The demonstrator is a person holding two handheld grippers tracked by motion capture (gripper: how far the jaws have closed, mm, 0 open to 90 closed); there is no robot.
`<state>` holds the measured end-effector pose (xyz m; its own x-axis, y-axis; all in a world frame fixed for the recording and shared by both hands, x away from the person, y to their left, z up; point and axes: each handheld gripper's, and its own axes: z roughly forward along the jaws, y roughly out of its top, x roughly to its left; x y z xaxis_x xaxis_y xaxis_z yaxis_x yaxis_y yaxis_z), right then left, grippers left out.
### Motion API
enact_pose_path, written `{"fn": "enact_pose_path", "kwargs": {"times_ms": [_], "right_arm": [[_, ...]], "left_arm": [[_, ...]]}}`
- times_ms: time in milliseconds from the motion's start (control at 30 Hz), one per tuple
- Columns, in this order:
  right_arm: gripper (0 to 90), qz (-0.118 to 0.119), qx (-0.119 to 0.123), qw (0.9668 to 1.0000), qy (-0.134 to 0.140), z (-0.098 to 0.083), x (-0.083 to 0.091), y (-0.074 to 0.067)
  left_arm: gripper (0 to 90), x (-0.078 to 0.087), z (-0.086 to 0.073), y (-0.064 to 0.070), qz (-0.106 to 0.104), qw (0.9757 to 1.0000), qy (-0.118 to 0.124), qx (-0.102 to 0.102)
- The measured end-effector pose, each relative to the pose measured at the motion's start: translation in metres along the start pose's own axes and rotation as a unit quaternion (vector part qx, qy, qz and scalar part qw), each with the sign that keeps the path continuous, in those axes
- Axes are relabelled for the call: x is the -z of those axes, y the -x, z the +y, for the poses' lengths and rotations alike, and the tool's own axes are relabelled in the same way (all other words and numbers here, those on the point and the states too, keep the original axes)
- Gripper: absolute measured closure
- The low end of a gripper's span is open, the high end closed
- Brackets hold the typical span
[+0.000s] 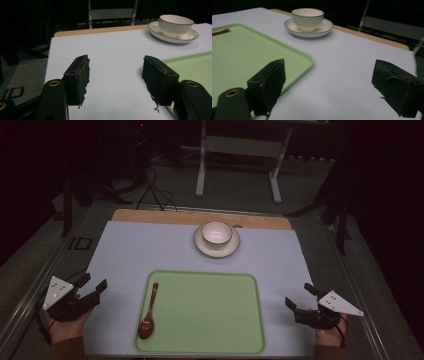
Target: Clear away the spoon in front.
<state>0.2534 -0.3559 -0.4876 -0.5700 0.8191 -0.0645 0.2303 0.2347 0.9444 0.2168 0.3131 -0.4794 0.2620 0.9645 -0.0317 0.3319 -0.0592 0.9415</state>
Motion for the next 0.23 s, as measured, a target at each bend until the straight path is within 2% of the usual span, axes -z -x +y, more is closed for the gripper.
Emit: {"fn": "enact_pose_path", "kwargs": {"times_ms": [233], "right_arm": [[11.3,-0.015,-0.001,0.9999,0.001,-0.0006,0.0003,0.0002]], "left_arm": [[38.5,-0.0021,-0.0021,-0.0008,0.013,0.9999,-0.002,0.0]]}}
